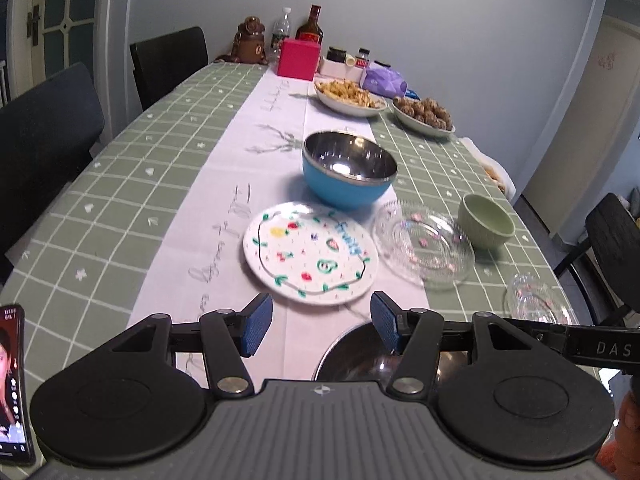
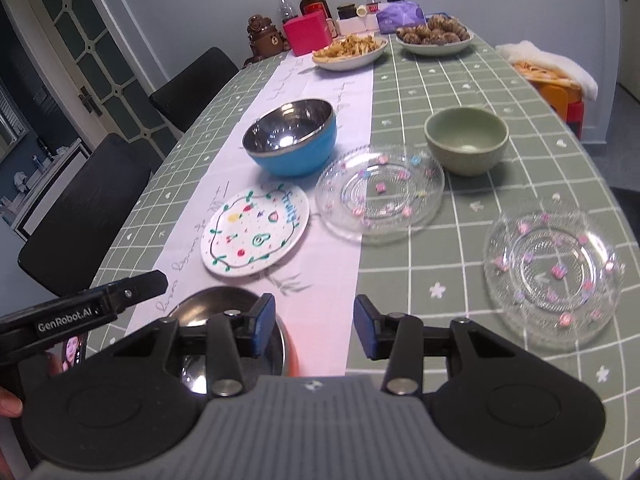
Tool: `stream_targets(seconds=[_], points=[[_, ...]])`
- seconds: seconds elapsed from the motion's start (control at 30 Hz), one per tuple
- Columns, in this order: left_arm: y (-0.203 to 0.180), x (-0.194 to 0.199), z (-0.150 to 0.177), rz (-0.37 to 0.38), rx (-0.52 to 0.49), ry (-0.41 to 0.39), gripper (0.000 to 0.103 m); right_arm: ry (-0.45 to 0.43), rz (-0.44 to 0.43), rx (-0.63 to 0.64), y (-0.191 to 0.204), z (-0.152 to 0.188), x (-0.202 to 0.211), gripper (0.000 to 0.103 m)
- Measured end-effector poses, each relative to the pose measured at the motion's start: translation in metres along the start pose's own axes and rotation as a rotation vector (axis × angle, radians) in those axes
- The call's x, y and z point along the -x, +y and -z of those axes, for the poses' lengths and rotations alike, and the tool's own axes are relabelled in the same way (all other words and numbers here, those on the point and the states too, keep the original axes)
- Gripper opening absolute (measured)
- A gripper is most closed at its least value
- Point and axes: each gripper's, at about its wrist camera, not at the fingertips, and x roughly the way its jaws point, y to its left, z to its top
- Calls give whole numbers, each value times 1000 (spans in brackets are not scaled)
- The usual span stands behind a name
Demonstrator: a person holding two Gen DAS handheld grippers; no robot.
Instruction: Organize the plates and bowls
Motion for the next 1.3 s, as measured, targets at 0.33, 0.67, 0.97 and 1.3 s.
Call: stream_targets(seconds=[0.33, 0.67, 0.97, 1.3], points=[[-17, -18, -43, 44, -23, 16, 66, -5, 21, 85, 15, -44, -9, 47], [-12, -58, -78, 45, 33, -15, 66, 10, 60, 116, 16, -90, -44, 47], [4, -103, -96, 92, 83, -7, 66, 43, 86, 117, 6, -121, -83, 47], [23, -134, -114, 71, 134, -21, 66, 39, 26, 8, -11, -154, -123, 43]])
